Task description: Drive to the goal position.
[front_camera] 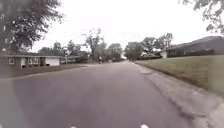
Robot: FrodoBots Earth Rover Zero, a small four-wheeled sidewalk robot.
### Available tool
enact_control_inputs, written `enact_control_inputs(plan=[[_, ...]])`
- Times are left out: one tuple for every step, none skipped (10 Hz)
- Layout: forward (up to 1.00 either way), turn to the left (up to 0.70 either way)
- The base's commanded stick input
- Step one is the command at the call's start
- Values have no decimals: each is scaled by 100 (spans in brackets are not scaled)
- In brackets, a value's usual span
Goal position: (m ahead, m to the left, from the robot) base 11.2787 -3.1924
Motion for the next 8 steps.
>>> enact_control_inputs(plan=[[100,0],[100,0],[100,0],[100,0],[100,0],[100,0],[100,0],[100,-2]])
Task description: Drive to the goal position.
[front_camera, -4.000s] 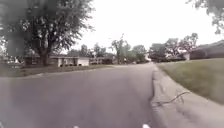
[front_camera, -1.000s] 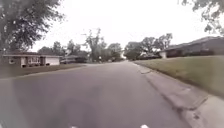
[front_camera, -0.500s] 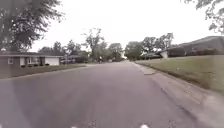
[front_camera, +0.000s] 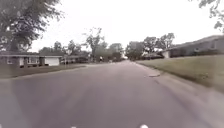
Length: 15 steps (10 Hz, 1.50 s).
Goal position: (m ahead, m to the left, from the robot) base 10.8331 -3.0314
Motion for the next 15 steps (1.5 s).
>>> enact_control_inputs(plan=[[100,-15],[100,-40],[100,-40],[100,-40],[100,-40],[100,-40],[100,-40],[100,-40],[100,-40],[100,-40],[100,-40],[100,-40],[100,0],[100,0],[100,0]])
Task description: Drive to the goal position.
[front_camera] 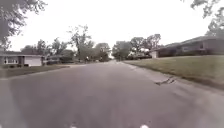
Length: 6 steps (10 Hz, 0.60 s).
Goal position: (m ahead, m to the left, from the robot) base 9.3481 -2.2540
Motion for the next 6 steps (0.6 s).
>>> enact_control_inputs(plan=[[100,0],[100,0],[100,0],[100,0],[100,0],[100,0]])
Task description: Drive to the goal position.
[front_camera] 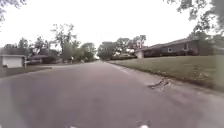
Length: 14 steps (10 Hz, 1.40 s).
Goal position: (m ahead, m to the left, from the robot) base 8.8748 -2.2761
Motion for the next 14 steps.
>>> enact_control_inputs(plan=[[100,0],[100,0],[100,0],[100,0],[100,0],[100,0],[100,0],[100,0],[100,0],[100,0],[100,0],[100,0],[100,0],[100,0]])
